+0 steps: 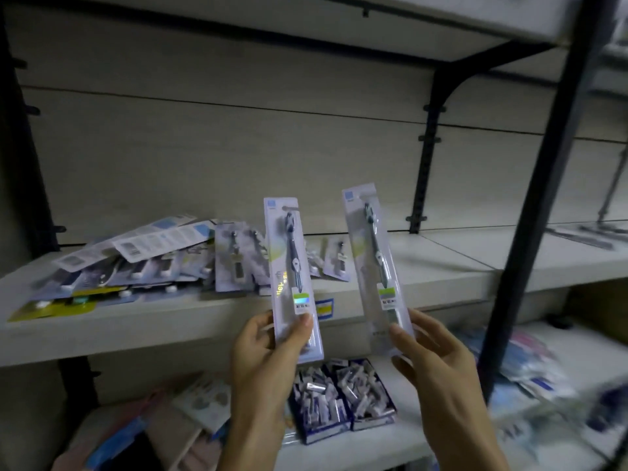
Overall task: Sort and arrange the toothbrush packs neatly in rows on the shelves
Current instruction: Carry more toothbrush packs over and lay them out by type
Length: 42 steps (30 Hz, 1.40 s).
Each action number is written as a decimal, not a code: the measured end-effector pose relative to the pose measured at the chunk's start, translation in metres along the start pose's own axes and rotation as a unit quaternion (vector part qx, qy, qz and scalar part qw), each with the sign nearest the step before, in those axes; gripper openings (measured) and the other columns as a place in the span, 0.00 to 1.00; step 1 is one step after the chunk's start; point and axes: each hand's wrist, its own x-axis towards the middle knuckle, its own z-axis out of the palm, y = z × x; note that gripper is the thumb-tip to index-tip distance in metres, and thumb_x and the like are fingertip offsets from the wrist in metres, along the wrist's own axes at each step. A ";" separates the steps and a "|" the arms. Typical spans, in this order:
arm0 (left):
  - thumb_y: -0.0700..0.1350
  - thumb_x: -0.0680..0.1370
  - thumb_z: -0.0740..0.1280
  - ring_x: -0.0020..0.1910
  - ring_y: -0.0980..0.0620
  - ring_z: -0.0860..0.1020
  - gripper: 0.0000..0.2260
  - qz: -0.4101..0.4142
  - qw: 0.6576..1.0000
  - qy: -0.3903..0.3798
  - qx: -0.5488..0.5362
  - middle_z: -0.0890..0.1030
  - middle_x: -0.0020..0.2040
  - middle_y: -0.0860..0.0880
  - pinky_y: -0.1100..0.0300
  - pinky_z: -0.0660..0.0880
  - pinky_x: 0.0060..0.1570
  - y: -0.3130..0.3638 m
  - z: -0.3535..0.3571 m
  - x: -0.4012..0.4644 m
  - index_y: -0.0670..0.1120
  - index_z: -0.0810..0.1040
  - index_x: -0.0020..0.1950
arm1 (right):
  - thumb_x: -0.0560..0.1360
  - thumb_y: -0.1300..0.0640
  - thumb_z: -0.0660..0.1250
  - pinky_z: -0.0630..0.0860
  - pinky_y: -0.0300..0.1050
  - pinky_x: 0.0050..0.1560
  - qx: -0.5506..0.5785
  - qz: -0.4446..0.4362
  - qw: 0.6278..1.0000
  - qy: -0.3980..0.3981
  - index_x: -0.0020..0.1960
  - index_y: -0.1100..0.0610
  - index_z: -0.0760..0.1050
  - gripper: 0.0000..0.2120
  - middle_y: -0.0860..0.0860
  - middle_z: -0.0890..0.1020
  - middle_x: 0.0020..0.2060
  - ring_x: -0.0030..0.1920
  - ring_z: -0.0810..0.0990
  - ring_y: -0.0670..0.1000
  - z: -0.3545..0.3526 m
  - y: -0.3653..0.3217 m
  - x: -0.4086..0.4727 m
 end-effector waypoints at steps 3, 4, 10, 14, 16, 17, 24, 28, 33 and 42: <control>0.39 0.70 0.74 0.33 0.56 0.82 0.07 -0.009 0.999 -0.034 0.016 0.85 0.36 0.51 0.67 0.76 0.29 -0.008 0.019 -0.009 0.43 0.79 0.46 | 0.72 0.62 0.71 0.77 0.44 0.44 0.000 -0.004 1.000 0.031 0.53 0.52 0.78 0.11 0.49 0.85 0.39 0.45 0.83 0.51 -0.021 -0.005 0.000; 0.39 0.71 0.74 0.34 0.55 0.82 0.07 -0.010 0.999 -0.043 0.021 0.85 0.35 0.51 0.67 0.77 0.31 -0.010 0.025 -0.011 0.44 0.79 0.46 | 0.72 0.61 0.71 0.76 0.43 0.44 -0.004 -0.008 0.999 0.037 0.52 0.52 0.79 0.10 0.48 0.85 0.39 0.46 0.83 0.51 -0.027 -0.006 0.001; 0.38 0.70 0.74 0.33 0.56 0.82 0.09 -0.009 0.996 -0.082 0.032 0.84 0.35 0.52 0.70 0.75 0.29 -0.025 0.076 -0.022 0.46 0.77 0.47 | 0.72 0.61 0.71 0.76 0.43 0.45 -0.007 -0.009 0.999 0.052 0.52 0.51 0.78 0.11 0.51 0.84 0.44 0.48 0.82 0.51 -0.071 -0.018 0.020; 0.38 0.70 0.74 0.37 0.53 0.83 0.10 -0.007 0.993 -0.108 0.041 0.85 0.38 0.50 0.67 0.78 0.33 -0.042 0.124 -0.030 0.45 0.77 0.48 | 0.72 0.64 0.71 0.76 0.44 0.45 -0.004 -0.011 0.998 0.065 0.53 0.55 0.78 0.12 0.53 0.85 0.43 0.47 0.82 0.52 -0.115 -0.030 0.042; 0.37 0.70 0.74 0.36 0.54 0.83 0.10 -0.003 0.992 -0.121 0.041 0.85 0.38 0.50 0.67 0.78 0.33 -0.053 0.153 -0.035 0.43 0.77 0.49 | 0.71 0.66 0.71 0.76 0.45 0.45 0.000 -0.018 0.997 0.072 0.52 0.56 0.78 0.11 0.53 0.85 0.41 0.44 0.82 0.52 -0.142 -0.040 0.053; 0.37 0.70 0.74 0.36 0.55 0.83 0.10 0.000 0.991 -0.128 0.044 0.85 0.38 0.51 0.66 0.79 0.34 -0.057 0.165 -0.038 0.43 0.77 0.48 | 0.71 0.66 0.70 0.76 0.45 0.44 0.000 -0.021 0.997 0.074 0.51 0.56 0.78 0.11 0.53 0.85 0.39 0.42 0.82 0.52 -0.153 -0.044 0.057; 0.38 0.68 0.75 0.38 0.54 0.83 0.11 0.010 0.980 -0.190 0.050 0.85 0.40 0.49 0.68 0.76 0.33 -0.103 0.279 -0.075 0.44 0.78 0.48 | 0.72 0.65 0.70 0.73 0.40 0.39 0.004 -0.021 0.996 0.092 0.49 0.54 0.77 0.10 0.51 0.84 0.41 0.43 0.82 0.49 -0.265 -0.074 0.097; 0.38 0.68 0.75 0.40 0.54 0.84 0.12 0.002 0.976 -0.215 0.044 0.85 0.42 0.49 0.67 0.76 0.34 -0.127 0.336 -0.097 0.44 0.78 0.49 | 0.72 0.62 0.71 0.74 0.42 0.43 -0.009 -0.022 0.994 0.110 0.53 0.54 0.77 0.10 0.52 0.84 0.44 0.49 0.81 0.52 -0.326 -0.084 0.119; 0.40 0.68 0.75 0.41 0.53 0.84 0.13 -0.014 0.974 -0.225 0.036 0.85 0.43 0.49 0.64 0.78 0.37 -0.146 0.396 -0.109 0.45 0.78 0.50 | 0.72 0.62 0.70 0.74 0.42 0.43 -0.003 -0.024 0.992 0.120 0.53 0.53 0.76 0.11 0.51 0.84 0.42 0.47 0.81 0.50 -0.380 -0.094 0.147; 0.44 0.70 0.74 0.37 0.55 0.83 0.10 -0.029 0.980 -0.198 0.002 0.85 0.40 0.49 0.65 0.76 0.35 -0.191 0.502 -0.089 0.43 0.80 0.49 | 0.70 0.60 0.72 0.73 0.44 0.46 -0.013 -0.011 0.987 0.161 0.55 0.55 0.76 0.15 0.52 0.84 0.45 0.50 0.81 0.53 -0.460 -0.090 0.219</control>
